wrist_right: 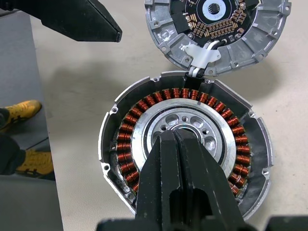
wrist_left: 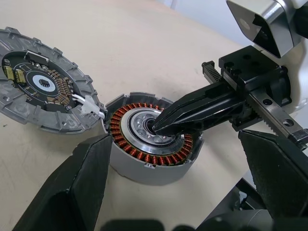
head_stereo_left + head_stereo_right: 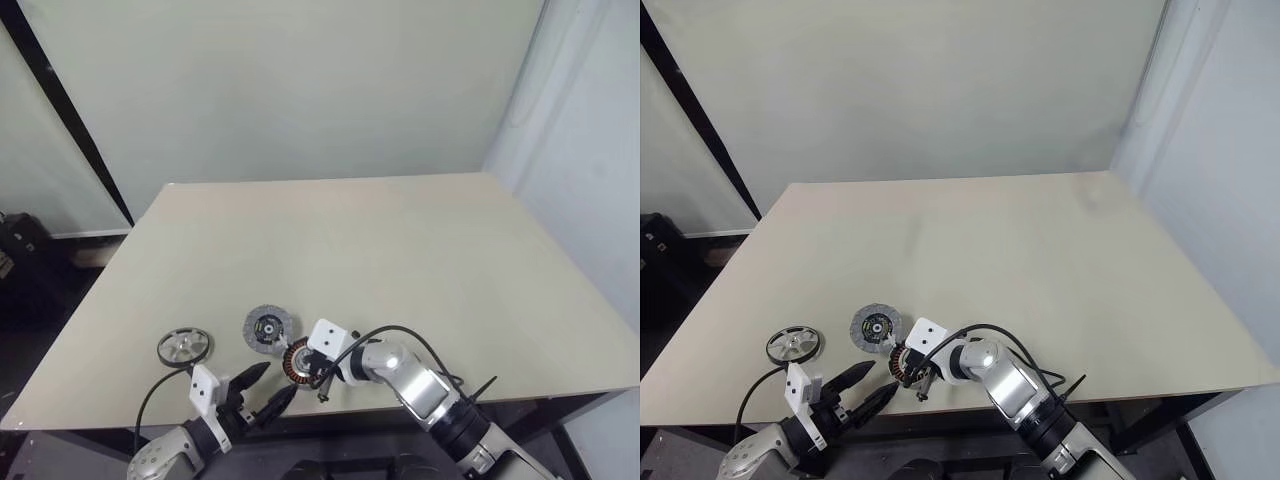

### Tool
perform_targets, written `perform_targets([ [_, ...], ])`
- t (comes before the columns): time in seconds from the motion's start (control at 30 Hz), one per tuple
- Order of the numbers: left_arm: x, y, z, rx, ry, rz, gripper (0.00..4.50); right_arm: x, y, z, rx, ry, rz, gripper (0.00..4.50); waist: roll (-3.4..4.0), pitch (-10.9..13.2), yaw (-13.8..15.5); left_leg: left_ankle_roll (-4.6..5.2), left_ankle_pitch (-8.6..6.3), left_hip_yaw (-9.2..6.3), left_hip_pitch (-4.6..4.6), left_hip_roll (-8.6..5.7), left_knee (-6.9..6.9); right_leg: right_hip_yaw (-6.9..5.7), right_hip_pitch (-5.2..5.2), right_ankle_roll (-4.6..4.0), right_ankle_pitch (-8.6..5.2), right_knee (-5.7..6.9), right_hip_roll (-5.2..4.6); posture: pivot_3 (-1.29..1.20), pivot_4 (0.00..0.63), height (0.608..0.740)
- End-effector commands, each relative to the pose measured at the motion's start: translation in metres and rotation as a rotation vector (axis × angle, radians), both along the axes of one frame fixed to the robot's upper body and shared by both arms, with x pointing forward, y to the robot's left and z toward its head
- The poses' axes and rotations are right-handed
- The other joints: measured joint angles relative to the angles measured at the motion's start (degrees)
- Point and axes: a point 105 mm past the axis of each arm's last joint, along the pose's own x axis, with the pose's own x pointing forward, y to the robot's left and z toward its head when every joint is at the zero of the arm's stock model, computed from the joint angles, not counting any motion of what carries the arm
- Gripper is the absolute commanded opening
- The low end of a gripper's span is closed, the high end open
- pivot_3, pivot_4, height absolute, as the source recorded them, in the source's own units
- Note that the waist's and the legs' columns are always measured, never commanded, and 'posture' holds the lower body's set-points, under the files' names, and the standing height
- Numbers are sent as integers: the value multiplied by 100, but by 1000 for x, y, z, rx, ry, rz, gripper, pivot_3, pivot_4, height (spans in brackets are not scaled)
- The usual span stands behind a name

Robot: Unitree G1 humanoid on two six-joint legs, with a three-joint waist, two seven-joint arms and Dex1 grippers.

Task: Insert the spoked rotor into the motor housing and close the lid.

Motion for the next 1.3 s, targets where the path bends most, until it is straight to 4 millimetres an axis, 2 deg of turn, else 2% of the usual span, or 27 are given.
perform_targets([
  [0.03, 3, 1, 6, 14, -39, -3, 4500, 6, 3, 15, 52, -18, -8, 17, 0, 0, 0, 0, 0, 0, 0, 0, 0, 0, 0, -1, 0, 0, 0, 0, 0, 740],
  [0.23, 4, 0, 6, 11, -41, -6, 4500, 10, 7, 23, 93, -16, -21, 17, 0, 0, 0, 0, 0, 0, 0, 0, 0, 0, 0, 1, 0, 0, 0, 0, 0, 740],
  [0.47, 3, 0, 7, 12, -41, -5, 4500, 10, 12, 22, 107, -14, -29, 17, 1, 1, 0, 0, 0, 0, 0, 0, 0, 0, -1, 2, 2, 0, 1, 0, 0, 740],
  [0.8, 2, 1, 6, 12, -41, 1, 4500, 16, 2, -4, 38, 9, -75, 17, 5, 1, -27, 0, 0, 0, 3, -1, 0, 0, 1, -1, 2, 0, 3, 0, 0, 740],
  [1.1, 2, -2, 7, 7, -41, -4, 4500, 23, 6, 27, 157, 4, -101, 17, 6, 0, -71, 0, 0, -1, 2, 0, 0, 1, 0, -1, 3, 0, 3, 0, 0, 740],
  [1.3, 2, -2, 6, 7, -39, -7, 4500, 19, 4, 30, 156, 12, -79, 17, 6, 0, -105, 0, 0, -2, 2, 0, -2, 0, 0, 4, 6, 0, 3, 0, 0, 740],
])
